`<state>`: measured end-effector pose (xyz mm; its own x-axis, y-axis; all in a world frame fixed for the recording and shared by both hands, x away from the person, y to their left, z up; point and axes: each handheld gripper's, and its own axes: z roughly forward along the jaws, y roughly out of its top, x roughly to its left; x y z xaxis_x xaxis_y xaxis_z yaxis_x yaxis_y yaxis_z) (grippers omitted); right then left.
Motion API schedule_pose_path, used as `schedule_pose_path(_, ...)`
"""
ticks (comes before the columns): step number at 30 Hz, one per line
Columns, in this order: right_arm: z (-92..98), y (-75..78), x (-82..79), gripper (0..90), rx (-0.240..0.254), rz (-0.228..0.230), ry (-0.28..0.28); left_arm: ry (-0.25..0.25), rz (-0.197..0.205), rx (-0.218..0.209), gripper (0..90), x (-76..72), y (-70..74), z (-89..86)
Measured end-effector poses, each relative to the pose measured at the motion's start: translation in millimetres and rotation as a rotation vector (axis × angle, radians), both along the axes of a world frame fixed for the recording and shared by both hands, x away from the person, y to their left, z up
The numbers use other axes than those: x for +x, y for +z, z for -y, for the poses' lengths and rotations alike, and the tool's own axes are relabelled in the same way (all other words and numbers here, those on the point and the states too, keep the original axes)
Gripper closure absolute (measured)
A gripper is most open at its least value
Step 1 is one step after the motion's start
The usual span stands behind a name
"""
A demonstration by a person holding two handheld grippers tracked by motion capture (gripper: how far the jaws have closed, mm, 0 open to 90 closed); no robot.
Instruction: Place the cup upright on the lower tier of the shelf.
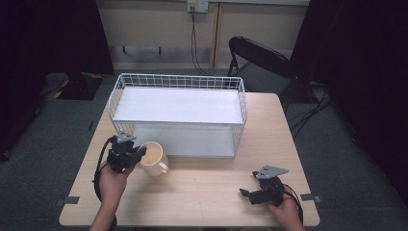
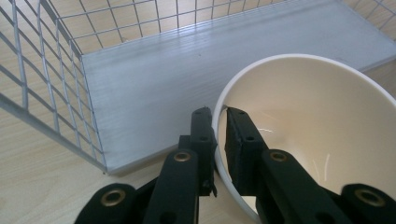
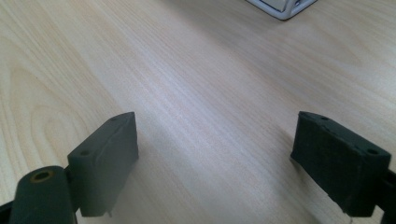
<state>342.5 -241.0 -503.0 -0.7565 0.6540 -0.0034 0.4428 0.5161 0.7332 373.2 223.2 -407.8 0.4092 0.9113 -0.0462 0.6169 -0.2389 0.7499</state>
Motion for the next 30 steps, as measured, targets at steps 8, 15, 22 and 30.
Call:
schedule_pose_path(8,0.0,0.0,0.0,13.5,0.000,0.000,0.000,0.022,0.020,0.021,82.0,5.2,-1.7,8.3)
schedule_pose_path(15,0.0,0.0,0.0,13.5,0.000,0.000,0.000,0.030,0.015,0.031,82.0,9.8,-4.8,14.4)
schedule_pose_path(22,0.0,0.0,0.0,13.5,0.000,0.000,0.000,0.058,0.037,0.025,82.1,13.8,-5.3,18.8)
schedule_pose_path(30,0.0,0.0,0.0,13.5,0.000,0.000,0.000,0.070,0.039,0.029,82.0,18.1,-6.4,22.8)
